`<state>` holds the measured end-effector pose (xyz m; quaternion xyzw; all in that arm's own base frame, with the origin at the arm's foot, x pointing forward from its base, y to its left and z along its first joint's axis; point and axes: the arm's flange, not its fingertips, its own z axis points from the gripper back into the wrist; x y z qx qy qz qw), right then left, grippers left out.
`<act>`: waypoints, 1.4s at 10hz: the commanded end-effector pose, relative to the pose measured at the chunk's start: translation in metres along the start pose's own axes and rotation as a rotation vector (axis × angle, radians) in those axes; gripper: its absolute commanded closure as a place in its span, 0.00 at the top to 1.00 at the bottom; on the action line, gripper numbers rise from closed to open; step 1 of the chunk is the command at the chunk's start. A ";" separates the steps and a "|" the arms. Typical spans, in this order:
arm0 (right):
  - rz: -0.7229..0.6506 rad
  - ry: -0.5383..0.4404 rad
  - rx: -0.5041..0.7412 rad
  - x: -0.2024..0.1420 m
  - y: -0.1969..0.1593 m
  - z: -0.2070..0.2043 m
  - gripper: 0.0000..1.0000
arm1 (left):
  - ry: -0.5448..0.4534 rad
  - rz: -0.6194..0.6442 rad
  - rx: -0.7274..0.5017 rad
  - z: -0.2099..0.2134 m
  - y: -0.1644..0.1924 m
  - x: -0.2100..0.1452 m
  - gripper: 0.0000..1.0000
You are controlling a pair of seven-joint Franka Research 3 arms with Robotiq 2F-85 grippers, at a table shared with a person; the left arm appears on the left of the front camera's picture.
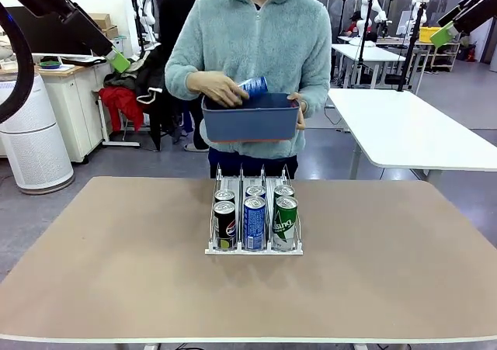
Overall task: Fill the beverage cans into the dispenser.
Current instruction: Pick up the Ionic drink handed by the human.
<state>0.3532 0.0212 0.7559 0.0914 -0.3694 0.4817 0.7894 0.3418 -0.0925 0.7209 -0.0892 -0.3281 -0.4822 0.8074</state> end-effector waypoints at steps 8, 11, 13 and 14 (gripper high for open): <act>0.002 -0.003 -0.007 0.000 0.000 -0.001 1.00 | 0.000 -0.001 0.000 0.000 0.000 0.000 1.00; 0.002 -0.003 -0.007 0.000 0.000 -0.001 1.00 | 0.000 -0.001 0.000 0.000 0.000 0.000 1.00; 0.002 -0.003 -0.007 0.000 0.000 -0.001 1.00 | 0.000 -0.001 0.000 0.000 0.000 0.000 1.00; 0.002 -0.003 -0.007 0.000 0.000 -0.001 1.00 | 0.000 -0.001 0.000 0.000 0.000 0.000 1.00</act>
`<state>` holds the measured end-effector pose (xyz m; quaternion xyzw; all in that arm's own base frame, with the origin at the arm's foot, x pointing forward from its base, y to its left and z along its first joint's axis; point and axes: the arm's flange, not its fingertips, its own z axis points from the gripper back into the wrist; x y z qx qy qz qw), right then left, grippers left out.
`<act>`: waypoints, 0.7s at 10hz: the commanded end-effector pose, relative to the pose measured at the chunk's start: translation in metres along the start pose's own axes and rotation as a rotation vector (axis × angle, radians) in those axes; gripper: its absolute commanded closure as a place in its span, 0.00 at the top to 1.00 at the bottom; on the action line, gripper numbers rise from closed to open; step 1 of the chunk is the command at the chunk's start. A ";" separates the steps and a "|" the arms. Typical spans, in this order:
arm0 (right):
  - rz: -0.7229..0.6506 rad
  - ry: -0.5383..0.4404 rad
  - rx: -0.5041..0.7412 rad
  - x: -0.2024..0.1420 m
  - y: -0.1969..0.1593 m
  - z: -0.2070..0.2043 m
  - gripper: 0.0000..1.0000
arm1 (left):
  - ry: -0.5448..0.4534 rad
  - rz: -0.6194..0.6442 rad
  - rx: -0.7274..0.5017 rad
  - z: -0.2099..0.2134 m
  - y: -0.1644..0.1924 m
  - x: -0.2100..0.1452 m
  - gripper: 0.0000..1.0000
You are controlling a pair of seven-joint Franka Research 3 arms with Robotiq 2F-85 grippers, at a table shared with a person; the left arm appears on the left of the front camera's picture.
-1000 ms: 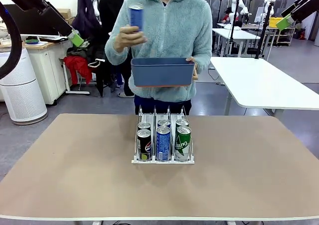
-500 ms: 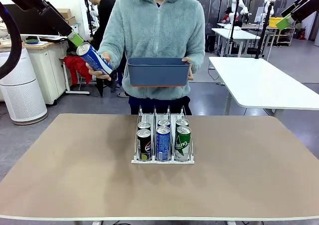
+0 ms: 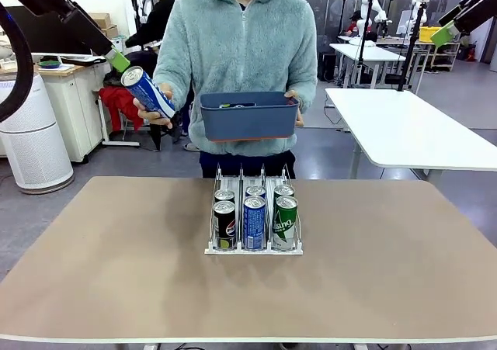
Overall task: Fill the beverage cans into the dispenser.
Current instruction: Pick up the Ionic drink handed by the human.
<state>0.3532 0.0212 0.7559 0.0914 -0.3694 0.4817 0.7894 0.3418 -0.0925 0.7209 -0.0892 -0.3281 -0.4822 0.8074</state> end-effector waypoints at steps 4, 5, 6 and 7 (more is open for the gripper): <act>0.002 -0.003 -0.007 0.000 0.000 -0.001 1.00 | 0.000 -0.001 0.000 0.000 0.000 0.000 1.00; 0.002 -0.003 -0.007 0.000 0.000 -0.001 1.00 | 0.000 -0.001 0.000 0.000 0.000 0.000 1.00; 0.002 -0.003 -0.007 0.000 0.000 -0.001 1.00 | 0.000 -0.001 0.000 0.000 0.000 0.000 1.00; 0.002 -0.003 -0.007 0.000 0.000 -0.001 1.00 | 0.000 0.000 0.000 0.000 0.000 0.000 1.00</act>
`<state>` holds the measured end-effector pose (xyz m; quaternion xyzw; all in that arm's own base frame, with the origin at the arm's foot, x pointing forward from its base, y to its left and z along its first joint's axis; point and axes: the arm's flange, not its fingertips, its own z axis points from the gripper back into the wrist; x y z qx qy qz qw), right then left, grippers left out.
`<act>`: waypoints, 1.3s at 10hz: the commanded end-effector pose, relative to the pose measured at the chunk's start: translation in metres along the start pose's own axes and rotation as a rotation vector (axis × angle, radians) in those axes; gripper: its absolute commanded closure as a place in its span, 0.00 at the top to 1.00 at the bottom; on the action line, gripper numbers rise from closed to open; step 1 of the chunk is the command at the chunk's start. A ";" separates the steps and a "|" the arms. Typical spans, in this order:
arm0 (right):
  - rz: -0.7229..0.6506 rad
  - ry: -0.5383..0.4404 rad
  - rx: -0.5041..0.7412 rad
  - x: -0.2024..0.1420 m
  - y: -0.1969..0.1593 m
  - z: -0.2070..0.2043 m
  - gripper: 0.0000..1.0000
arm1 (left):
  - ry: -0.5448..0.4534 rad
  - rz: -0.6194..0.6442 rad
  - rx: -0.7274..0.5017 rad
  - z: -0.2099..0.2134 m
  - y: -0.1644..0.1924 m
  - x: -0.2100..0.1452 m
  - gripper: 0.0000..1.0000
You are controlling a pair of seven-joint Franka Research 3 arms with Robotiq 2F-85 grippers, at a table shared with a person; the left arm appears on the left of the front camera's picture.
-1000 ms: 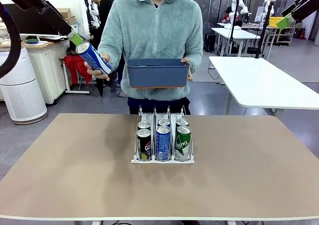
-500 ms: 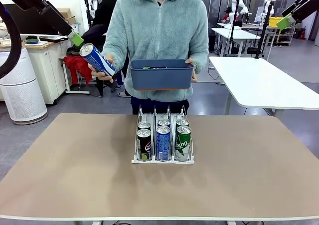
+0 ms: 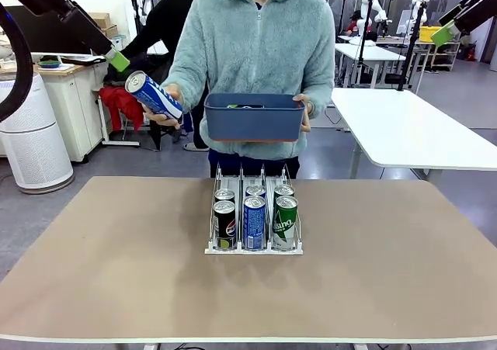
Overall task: Fill the beverage cans into the dispenser.
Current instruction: Pick up the Ionic drink handed by the human.
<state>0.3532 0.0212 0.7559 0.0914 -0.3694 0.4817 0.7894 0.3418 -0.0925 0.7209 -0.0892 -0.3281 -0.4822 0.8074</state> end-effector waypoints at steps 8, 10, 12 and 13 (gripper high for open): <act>0.002 -0.003 -0.007 0.000 0.000 -0.001 1.00 | 0.042 0.050 0.123 -0.039 0.036 -0.001 1.00; 0.002 -0.003 -0.007 0.000 0.000 -0.001 1.00 | -0.001 0.033 0.084 -0.047 0.050 -0.004 1.00; 0.002 -0.003 -0.007 0.000 0.000 -0.001 1.00 | -0.022 0.048 0.069 -0.048 0.051 -0.005 1.00; 0.002 -0.003 -0.007 0.000 0.000 -0.001 1.00 | -0.019 0.030 0.037 -0.051 0.048 -0.002 1.00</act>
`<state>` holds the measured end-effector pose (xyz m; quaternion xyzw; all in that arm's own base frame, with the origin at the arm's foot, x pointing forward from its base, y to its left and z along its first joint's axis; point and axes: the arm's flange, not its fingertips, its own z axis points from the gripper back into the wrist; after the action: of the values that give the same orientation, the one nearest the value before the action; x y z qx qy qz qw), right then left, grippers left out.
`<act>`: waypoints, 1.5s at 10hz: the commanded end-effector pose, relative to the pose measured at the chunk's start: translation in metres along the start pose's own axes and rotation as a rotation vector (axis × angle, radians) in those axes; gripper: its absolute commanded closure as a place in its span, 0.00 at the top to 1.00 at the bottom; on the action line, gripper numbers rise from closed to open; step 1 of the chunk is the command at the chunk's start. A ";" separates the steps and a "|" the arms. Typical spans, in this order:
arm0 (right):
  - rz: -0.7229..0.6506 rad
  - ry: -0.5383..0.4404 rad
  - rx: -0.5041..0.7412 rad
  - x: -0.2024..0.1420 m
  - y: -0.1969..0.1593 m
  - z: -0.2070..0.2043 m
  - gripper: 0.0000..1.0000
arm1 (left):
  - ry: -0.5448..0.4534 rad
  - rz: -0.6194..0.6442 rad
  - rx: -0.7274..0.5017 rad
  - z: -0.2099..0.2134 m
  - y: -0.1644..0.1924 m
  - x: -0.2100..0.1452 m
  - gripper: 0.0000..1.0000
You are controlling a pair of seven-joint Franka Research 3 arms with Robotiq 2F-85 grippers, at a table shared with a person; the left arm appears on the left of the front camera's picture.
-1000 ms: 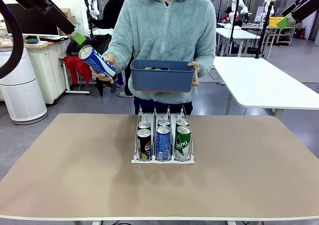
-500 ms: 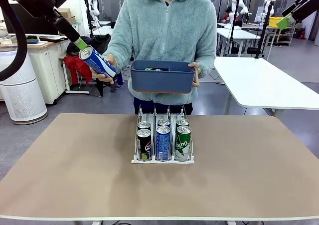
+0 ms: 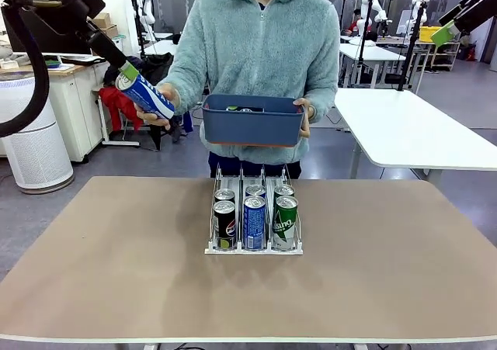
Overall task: Fill the beverage cans into the dispenser.
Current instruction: Pick up the Ionic drink handed by the human.
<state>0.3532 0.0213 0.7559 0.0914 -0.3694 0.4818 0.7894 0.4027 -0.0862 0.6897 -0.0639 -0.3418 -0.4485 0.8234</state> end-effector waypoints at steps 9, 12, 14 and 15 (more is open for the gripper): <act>0.002 -0.003 -0.007 0.000 0.000 -0.001 1.00 | -0.020 0.018 0.008 -0.019 -0.001 -0.003 1.00; 0.002 -0.003 -0.007 0.000 0.000 -0.001 1.00 | -0.017 0.029 0.000 -0.030 0.004 -0.012 1.00; 0.002 -0.003 -0.007 0.000 0.000 -0.001 1.00 | -0.030 0.033 -0.002 -0.034 0.003 -0.016 1.00; 0.002 -0.003 -0.007 0.000 0.000 -0.001 1.00 | -0.032 0.033 -0.003 -0.036 0.004 -0.018 1.00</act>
<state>0.3532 0.0213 0.7559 0.0914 -0.3694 0.4818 0.7894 0.4164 -0.0892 0.6587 -0.0662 -0.3396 -0.4346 0.8315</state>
